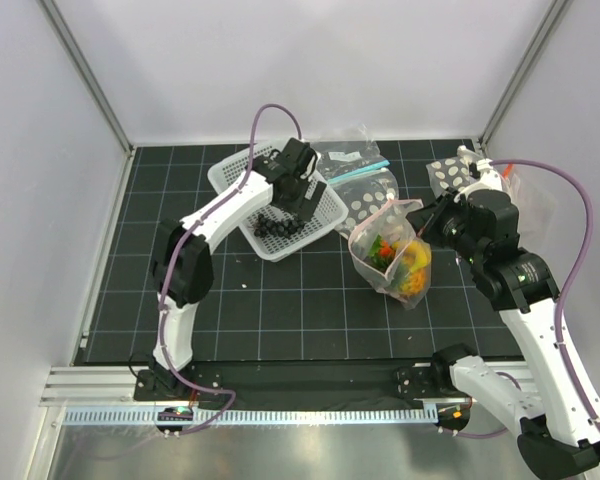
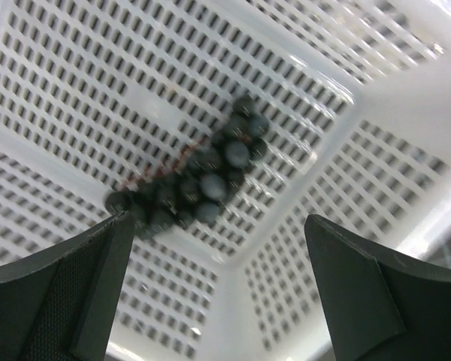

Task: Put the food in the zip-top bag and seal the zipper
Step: Pick up the fake fruit from the bin.

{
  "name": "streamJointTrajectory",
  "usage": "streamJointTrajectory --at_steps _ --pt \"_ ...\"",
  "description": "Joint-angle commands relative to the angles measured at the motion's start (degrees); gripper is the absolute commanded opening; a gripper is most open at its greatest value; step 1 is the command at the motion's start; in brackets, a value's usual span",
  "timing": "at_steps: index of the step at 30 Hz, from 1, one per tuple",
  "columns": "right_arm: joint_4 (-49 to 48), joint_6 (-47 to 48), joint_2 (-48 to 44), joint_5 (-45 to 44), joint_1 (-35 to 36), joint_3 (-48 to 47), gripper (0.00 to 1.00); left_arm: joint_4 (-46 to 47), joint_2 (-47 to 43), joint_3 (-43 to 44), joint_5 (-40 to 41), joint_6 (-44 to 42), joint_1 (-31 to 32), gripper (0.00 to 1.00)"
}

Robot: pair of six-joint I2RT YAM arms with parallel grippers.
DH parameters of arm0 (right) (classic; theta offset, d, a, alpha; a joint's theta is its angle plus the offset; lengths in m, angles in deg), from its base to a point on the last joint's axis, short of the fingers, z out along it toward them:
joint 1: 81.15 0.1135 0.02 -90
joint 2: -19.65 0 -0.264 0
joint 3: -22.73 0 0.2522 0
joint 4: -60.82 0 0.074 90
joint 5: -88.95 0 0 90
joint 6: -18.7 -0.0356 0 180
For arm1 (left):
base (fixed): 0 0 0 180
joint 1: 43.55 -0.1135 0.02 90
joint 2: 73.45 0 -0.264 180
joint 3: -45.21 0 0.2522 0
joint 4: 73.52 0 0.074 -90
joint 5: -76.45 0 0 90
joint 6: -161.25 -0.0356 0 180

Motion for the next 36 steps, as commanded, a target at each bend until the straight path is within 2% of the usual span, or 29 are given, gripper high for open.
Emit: streamJointTrajectory --at_steps 1,7,9,13,20,24,28,29,31,32,36 --pt "-2.38 0.67 -0.99 0.62 -0.18 0.25 0.01 -0.95 3.45 5.16 -0.58 -5.52 -2.08 1.0" --pt "-2.56 0.4 -0.9 1.14 -0.18 0.42 0.01 -1.83 10.3 10.61 -2.42 -8.42 -3.84 1.0" --pt "-2.74 0.23 -1.07 1.32 -0.18 0.43 0.01 -4.98 12.33 13.94 -4.43 -11.14 -4.1 1.0" --pt "-2.73 0.14 -1.07 1.23 -0.18 0.43 0.01 -12.98 18.48 20.46 -7.59 -11.32 -4.54 1.0" --pt "-2.65 -0.13 -1.16 1.32 -0.18 0.25 0.01 -15.63 19.29 18.45 -12.26 -10.53 -5.16 1.0" --pt "-2.56 -0.21 -1.6 1.32 -0.18 0.43 0.01 -15.19 19.89 17.47 -9.37 -10.62 -5.33 0.98" --pt "-2.47 -0.21 -1.69 1.41 -0.18 0.51 0.01 -16.86 21.39 18.35 -6.38 -10.45 -5.6 0.83" --pt "-2.47 -0.3 -1.78 1.32 -0.27 0.43 0.01 -16.86 21.48 18.18 -6.29 -10.45 -5.6 0.75" --pt "-2.47 -0.39 -1.78 1.41 -0.18 0.51 0.01 -16.6 21.66 17.83 -5.94 -10.36 -5.6 0.67" --pt "-2.47 -0.48 -1.86 1.32 -0.18 0.51 0.01 -16.33 21.57 17.65 -5.94 -10.27 -5.6 0.58" --pt "-2.21 -0.3 -1.78 1.06 -0.18 0.78 0.01 -12.75 18.5 16.51 -6.46 -9.13 -5.6 0.42"
